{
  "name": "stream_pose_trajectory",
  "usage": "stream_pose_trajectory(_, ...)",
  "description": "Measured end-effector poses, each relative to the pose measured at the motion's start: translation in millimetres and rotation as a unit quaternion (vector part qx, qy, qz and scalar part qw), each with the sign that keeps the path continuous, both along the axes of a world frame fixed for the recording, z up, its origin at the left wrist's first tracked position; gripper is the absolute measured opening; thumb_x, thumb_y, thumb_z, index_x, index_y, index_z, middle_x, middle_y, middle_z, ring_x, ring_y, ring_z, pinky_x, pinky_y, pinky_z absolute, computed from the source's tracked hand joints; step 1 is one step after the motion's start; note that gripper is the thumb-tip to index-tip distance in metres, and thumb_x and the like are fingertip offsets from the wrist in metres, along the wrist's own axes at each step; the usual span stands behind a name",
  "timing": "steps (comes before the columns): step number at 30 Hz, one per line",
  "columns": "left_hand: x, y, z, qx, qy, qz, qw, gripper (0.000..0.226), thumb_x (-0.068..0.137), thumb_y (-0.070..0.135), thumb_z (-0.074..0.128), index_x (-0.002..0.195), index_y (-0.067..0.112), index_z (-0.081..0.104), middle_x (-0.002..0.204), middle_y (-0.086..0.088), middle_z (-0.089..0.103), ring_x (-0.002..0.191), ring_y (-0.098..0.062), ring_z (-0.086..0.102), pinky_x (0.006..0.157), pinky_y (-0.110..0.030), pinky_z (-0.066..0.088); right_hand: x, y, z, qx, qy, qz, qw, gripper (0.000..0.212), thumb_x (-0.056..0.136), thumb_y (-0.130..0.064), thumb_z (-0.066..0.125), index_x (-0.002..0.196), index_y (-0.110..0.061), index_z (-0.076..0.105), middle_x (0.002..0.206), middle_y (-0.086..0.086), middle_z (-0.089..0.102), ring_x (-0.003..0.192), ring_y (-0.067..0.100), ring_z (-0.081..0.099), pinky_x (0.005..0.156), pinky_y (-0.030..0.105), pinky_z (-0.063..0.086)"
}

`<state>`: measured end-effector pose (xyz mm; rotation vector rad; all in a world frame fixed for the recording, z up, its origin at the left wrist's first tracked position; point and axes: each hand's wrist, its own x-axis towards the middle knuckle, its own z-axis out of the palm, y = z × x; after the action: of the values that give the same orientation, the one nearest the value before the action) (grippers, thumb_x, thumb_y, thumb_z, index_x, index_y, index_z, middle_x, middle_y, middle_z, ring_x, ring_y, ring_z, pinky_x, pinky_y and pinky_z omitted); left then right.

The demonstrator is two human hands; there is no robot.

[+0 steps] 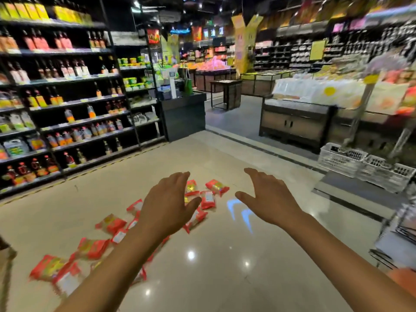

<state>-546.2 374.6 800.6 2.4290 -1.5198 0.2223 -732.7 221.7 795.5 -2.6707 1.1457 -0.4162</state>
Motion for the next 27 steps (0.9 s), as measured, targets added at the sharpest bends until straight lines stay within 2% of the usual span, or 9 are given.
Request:
stream_pose_trajectory(7,-7,-51,-10,0.019,-0.001,0.011,1.000,0.075,0.098,0.059,0.049,0.159,0.025,0.022,0.164,0.002,0.032,0.145,-0.021,0.036,0.114,-0.037,0.036,-10,-48,-19,0.040,-0.004,0.019,0.999,0.070,0.098,-0.058,0.048,0.156,-0.025,0.025,0.151,0.004,0.047,0.138,0.025,0.044,0.115,0.042,0.032)
stream_pose_trajectory(13,9,-102,-20,0.035,0.005,0.006,0.999,0.076,0.098,0.060,0.049,0.159,0.026,0.021,0.164,0.002,0.031,0.146,-0.021,0.036,0.115,-0.038,0.035,13,-92,-31,0.055,-0.017,0.031,0.998,0.067,0.098,-0.056,0.051,0.154,-0.026,0.029,0.144,0.003,0.052,0.131,0.025,0.049,0.111,0.040,0.033)
stream_pose_trajectory(19,65,-177,-34,0.026,0.004,0.005,1.000,0.077,0.097,0.061,0.050,0.159,0.024,0.023,0.163,0.000,0.034,0.144,-0.023,0.039,0.112,-0.039,0.039,66,-158,-41,0.049,0.003,0.027,0.998,0.067,0.098,-0.056,0.050,0.154,-0.025,0.028,0.146,0.003,0.051,0.133,0.025,0.047,0.113,0.041,0.032)
stream_pose_trajectory(27,162,-305,-52,0.029,-0.015,-0.016,0.999,0.079,0.095,0.064,0.050,0.159,0.023,0.025,0.163,-0.003,0.035,0.145,-0.026,0.039,0.115,-0.041,0.037,156,-268,-39,0.010,0.075,-0.008,0.997,0.067,0.099,-0.057,0.046,0.155,-0.023,0.028,0.146,0.003,0.050,0.133,0.026,0.046,0.113,0.042,0.032)
